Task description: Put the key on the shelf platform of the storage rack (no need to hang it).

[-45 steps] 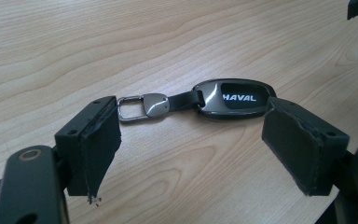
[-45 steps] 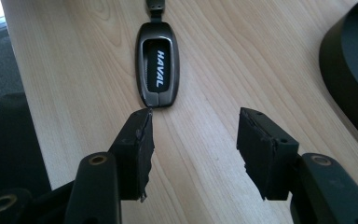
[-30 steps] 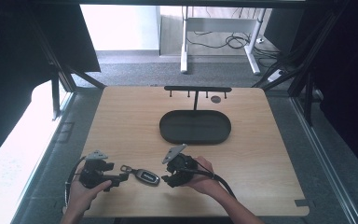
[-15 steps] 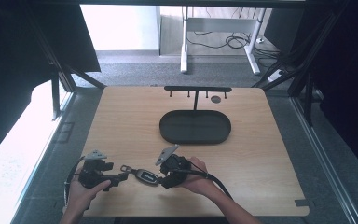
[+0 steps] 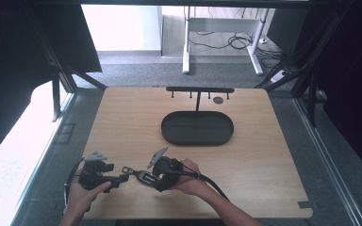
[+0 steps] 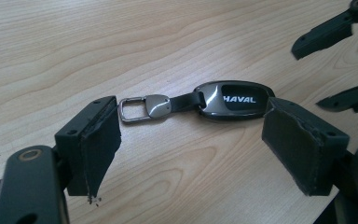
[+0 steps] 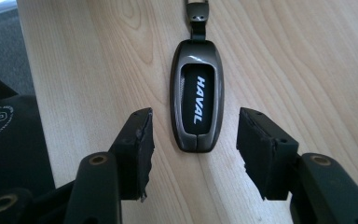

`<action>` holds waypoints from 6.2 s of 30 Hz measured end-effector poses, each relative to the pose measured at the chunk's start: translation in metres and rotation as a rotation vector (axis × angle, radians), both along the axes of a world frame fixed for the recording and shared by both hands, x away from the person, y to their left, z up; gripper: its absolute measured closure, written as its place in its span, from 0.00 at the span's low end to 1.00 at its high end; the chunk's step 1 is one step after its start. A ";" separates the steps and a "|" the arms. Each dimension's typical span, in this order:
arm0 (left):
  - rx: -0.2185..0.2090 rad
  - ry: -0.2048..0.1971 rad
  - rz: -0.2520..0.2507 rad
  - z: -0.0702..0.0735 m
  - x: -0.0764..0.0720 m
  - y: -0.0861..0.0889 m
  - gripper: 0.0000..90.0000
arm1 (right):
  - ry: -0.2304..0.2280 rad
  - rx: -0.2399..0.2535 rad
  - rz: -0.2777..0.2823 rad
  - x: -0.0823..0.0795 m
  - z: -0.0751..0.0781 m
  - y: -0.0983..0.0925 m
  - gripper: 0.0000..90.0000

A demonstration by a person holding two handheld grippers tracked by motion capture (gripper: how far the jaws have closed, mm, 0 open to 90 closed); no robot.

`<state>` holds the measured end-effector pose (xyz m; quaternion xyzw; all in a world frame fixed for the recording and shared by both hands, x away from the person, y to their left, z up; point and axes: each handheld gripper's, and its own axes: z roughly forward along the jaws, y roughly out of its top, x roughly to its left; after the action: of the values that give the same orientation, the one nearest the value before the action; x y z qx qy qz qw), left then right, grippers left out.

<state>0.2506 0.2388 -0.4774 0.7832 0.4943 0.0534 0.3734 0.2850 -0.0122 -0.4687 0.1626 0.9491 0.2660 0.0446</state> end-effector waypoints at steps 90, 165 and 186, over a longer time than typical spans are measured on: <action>-0.008 -0.039 0.024 0.007 -0.002 0.006 0.22 | -0.033 0.017 -0.087 0.045 0.056 -0.032 0.55; 0.007 -0.019 0.008 0.003 -0.001 0.000 0.22 | -0.009 -0.062 -0.344 0.188 0.003 -0.107 0.54; 0.010 -0.014 -0.001 0.001 -0.001 -0.003 0.22 | 0.029 -0.132 -0.383 0.203 -0.026 -0.134 0.54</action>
<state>0.2497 0.2361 -0.4761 0.7849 0.4911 0.0612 0.3729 0.4878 -0.1466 -0.4951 0.3408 0.9167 0.1874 0.0911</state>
